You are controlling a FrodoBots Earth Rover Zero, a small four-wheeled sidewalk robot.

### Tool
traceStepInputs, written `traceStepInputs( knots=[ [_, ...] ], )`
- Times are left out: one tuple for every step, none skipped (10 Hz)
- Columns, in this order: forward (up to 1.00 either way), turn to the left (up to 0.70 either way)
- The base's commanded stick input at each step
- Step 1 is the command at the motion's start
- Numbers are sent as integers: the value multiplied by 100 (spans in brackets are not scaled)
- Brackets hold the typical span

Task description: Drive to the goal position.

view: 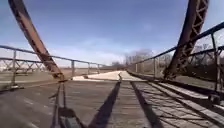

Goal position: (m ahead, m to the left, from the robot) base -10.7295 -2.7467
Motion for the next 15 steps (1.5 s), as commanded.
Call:
traceStepInputs(
  knots=[
    [100, 0],
    [100, 0],
    [100, 0],
    [100, 0],
    [100, 0],
    [100, 0],
    [100, 0],
    [100, 0],
    [100, 0],
    [100, 0],
    [100, 0],
    [100, 0],
    [100, -10],
    [100, -33],
    [100, -22]
  ],
)
